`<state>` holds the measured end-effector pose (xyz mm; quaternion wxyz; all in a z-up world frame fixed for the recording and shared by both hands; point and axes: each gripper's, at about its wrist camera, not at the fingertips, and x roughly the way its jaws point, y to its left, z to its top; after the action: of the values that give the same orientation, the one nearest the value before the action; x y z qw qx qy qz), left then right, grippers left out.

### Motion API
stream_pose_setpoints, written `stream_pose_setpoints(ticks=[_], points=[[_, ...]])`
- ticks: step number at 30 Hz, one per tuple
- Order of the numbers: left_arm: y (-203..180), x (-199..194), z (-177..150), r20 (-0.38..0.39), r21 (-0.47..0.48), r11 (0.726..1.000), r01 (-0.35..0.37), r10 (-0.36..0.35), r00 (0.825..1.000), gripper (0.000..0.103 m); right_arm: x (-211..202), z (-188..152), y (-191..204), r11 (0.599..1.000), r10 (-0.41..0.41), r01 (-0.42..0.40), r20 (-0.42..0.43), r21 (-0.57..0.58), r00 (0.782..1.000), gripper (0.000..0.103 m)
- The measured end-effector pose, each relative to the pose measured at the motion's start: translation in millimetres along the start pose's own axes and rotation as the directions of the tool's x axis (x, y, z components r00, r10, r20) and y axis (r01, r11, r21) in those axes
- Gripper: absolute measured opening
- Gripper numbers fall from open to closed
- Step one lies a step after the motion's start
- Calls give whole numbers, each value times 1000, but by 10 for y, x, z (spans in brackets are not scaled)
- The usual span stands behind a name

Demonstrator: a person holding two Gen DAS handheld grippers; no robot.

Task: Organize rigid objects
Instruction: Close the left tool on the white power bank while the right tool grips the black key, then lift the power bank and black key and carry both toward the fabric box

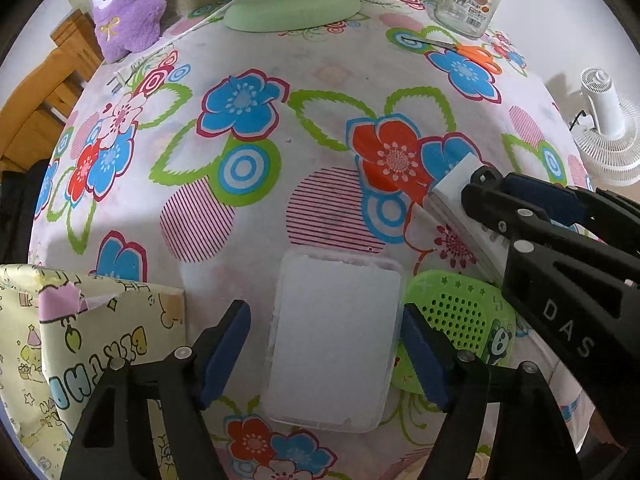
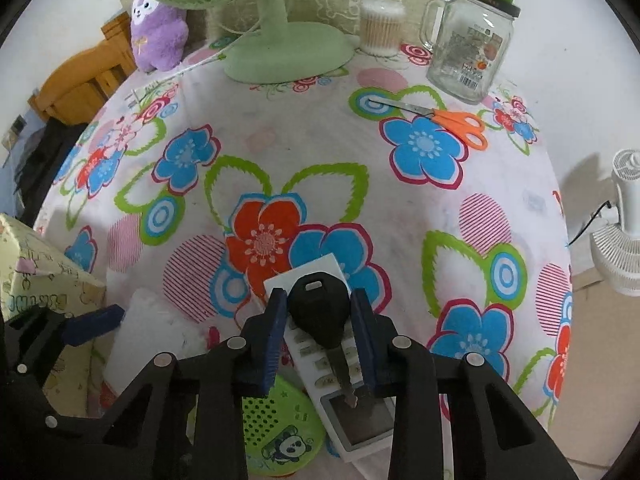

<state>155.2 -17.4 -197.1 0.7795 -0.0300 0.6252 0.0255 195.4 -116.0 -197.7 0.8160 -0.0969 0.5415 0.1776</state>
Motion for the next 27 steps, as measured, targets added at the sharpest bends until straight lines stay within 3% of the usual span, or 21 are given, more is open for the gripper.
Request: stream_pose_setpoints(ticks=[3,6,27], points=[[11,-12,-38,0,-4,1000,11,-11,1000,74,-28,-30,-17,1000,0,0,-3,20,1000,35],[39,-36,-112,-1,-12,999,43,-44,999,64,-55,-77,-22,999,9,-8,-11,36,1000,35],[-35,-323,-433,34,55,998,23,-25,999,62,-262,-422,114,996,12,-9,-38,88,999,35]])
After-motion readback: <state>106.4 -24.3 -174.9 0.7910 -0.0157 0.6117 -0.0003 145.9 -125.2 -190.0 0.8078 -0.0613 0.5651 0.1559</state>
